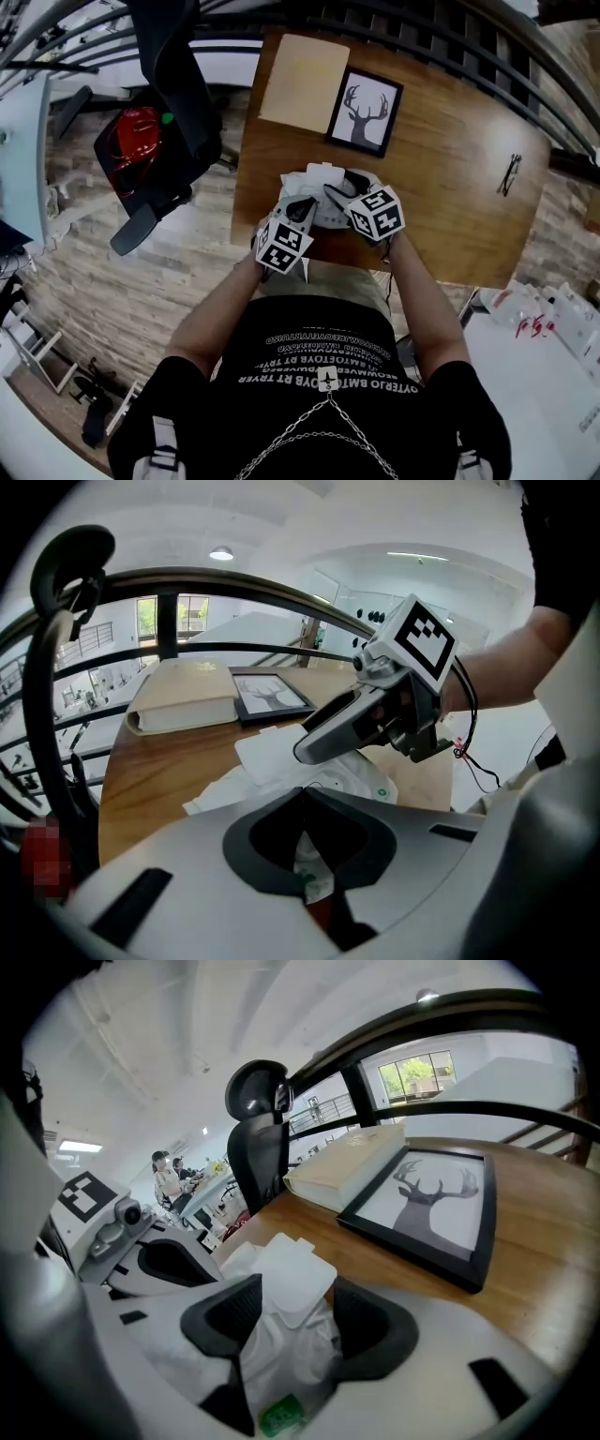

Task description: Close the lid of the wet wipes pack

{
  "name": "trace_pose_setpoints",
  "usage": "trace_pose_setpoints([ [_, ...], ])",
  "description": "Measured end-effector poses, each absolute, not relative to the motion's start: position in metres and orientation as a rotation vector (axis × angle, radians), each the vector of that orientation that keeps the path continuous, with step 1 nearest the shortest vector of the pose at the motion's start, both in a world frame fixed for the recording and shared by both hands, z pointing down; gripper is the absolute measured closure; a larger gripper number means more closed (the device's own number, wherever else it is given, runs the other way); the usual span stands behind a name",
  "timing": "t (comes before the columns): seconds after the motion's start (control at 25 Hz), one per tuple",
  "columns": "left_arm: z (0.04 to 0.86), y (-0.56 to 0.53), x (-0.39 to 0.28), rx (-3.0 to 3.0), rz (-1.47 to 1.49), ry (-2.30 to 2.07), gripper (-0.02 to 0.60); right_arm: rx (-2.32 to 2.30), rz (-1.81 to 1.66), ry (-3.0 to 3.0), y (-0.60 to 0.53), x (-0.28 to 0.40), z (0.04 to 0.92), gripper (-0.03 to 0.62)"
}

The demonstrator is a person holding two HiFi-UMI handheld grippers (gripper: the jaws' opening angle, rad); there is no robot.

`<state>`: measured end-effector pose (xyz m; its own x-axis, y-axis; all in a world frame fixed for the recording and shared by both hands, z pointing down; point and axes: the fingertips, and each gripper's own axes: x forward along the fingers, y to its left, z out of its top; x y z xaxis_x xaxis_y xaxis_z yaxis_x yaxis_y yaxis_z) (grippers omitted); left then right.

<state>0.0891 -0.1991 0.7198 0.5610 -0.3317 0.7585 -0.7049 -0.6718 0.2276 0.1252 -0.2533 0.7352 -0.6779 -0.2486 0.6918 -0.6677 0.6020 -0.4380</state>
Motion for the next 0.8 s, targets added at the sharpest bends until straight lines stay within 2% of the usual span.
trace_pose_setpoints([
  [0.28,0.72,-0.196,0.09,2.302,0.969,-0.802,0.554,0.777,1.024,-2.292,-0.246,0.126,0.714,0.348],
  [0.64,0.718,-0.195,0.092,2.316,0.952,-0.761,0.554,0.786,0.926,-2.259,-0.252,0.13,0.714,0.342],
  [0.8,0.721,-0.193,0.092,2.321,0.96,-0.742,0.554,0.835,0.95,-2.267,-0.256,0.133,0.709,0.405],
])
